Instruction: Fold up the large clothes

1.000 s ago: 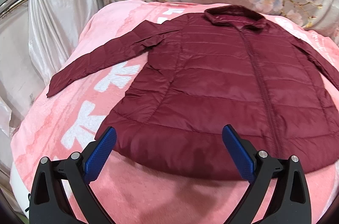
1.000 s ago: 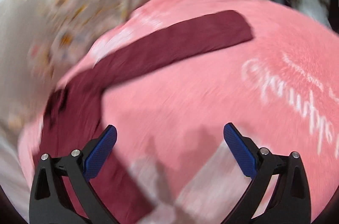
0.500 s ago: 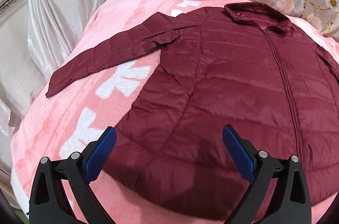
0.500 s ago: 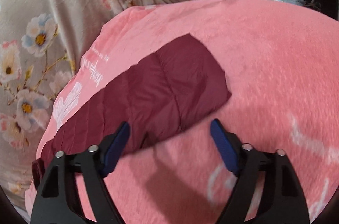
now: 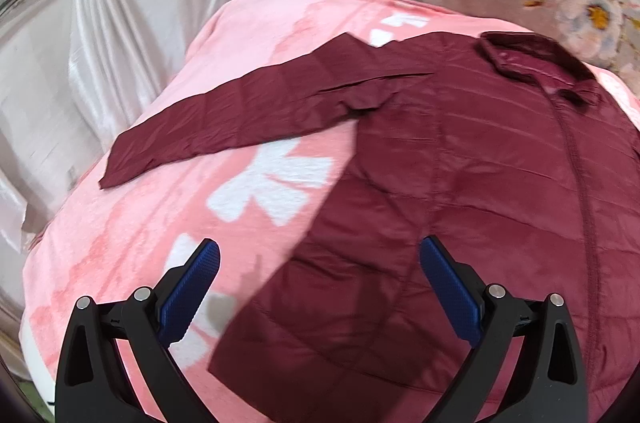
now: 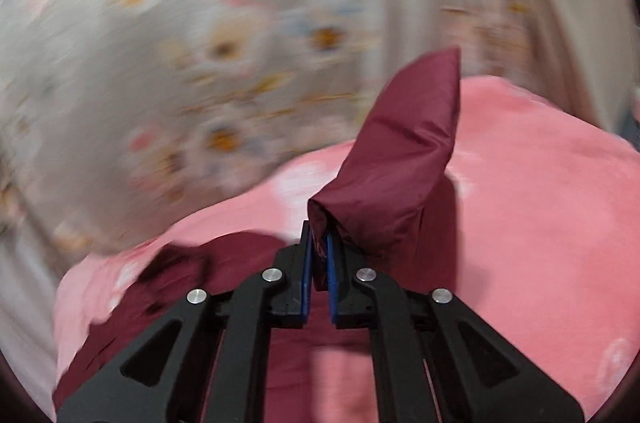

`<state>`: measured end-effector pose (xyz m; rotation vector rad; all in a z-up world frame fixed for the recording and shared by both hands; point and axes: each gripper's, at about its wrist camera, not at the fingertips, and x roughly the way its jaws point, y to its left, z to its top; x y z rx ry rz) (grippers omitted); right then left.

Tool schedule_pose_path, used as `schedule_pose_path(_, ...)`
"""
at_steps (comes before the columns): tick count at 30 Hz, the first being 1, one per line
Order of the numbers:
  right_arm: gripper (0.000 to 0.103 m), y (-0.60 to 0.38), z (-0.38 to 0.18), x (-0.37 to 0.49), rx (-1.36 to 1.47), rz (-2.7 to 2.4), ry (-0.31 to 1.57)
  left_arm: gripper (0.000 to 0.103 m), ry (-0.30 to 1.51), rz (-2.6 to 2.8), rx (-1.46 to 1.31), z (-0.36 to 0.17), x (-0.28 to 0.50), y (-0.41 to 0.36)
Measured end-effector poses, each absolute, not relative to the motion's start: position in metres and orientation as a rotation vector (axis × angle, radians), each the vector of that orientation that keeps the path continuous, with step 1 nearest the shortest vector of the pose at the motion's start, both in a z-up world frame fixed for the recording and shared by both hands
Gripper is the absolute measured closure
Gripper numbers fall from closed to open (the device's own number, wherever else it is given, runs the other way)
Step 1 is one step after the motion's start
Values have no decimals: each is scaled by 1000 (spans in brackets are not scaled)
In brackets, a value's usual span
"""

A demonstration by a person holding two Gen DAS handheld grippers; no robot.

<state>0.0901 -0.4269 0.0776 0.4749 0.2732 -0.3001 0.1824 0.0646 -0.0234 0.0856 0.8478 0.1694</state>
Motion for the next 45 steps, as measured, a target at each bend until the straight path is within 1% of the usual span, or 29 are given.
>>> schedule_pose_path(3, 98, -346, 81, 137, 381, -86, 340, 6, 858, 198, 77, -27, 182, 78)
schedule_pose_path(8, 98, -236, 50, 183, 262, 121, 471, 6, 872, 211, 55, -33, 179, 99)
schedule_pose_path(12, 97, -180, 17, 201, 209, 196, 564, 6, 875, 211, 23, -36, 179, 113)
schedule_pose_path(16, 94, -144, -13, 214, 154, 232, 649, 6, 872, 177, -16, -36, 181, 119)
schedule_pose_path(17, 91, -139, -18, 218, 144, 241, 670, 6, 871, 158, -29, -35, 182, 119)
schedule_pose_path(19, 72, -135, -21, 218, 155, 268, 682, 6, 872, 112, -60, -33, 185, 117)
schedule_pose_path(20, 51, -134, -18, 214, 169, 280, 666, 6, 874, 86, -78, -31, 186, 116)
schedule_pose_path(21, 37, -135, -13, 206, 181, 283, 636, 6, 877, 51, -110, -28, 188, 114)
schedule_pose_path(22, 35, -136, -7, 200, 189, 288, 611, 6, 875, 24, -133, -25, 189, 111)
schedule_pose_path(25, 35, -151, 9, 185, 203, 258, 588, 5, 880, -74, -226, -18, 195, 99)
schedule_pose_path(28, 35, -184, 15, 172, 282, 186, 588, 5, 925, -175, -315, -17, 212, 77)
schedule_pose_path(33, 35, -281, 7, 152, 436, -44, 601, 5, 1021, -274, -443, -28, 249, 44)
schedule_pose_path(34, 36, -304, 2, 149, 486, -95, 605, 5, 1036, -294, -475, -30, 256, 39)
schedule_pose_path(36, 42, -345, -10, 145, 596, -172, 617, 6, 1067, -315, -520, -35, 267, 29)
schedule_pose_path(37, 43, -364, -17, 144, 652, -196, 619, 9, 1071, -313, -522, -34, 269, 25)
schedule_pose_path(39, 48, -399, -31, 145, 762, -226, 632, 29, 1074, -304, -491, -35, 276, 15)
schedule_pose_path(40, 48, -408, -35, 148, 787, -225, 636, 33, 1083, -307, -468, -35, 280, 9)
schedule_pose_path(41, 50, -417, -39, 151, 813, -225, 638, 44, 1091, -308, -447, -36, 283, 4)
schedule_pose_path(42, 51, -422, -43, 153, 832, -227, 639, 58, 1094, -301, -431, -37, 285, 3)
schedule_pose_path(43, 51, -429, -48, 158, 864, -227, 637, 65, 1093, -285, -405, -38, 287, 1)
schedule_pose_path(44, 55, -436, -53, 162, 896, -228, 632, 82, 1086, -269, -375, -37, 288, -1)
schedule_pose_path(45, 60, -438, -56, 164, 914, -231, 631, 98, 1072, -247, -332, -36, 289, -3)
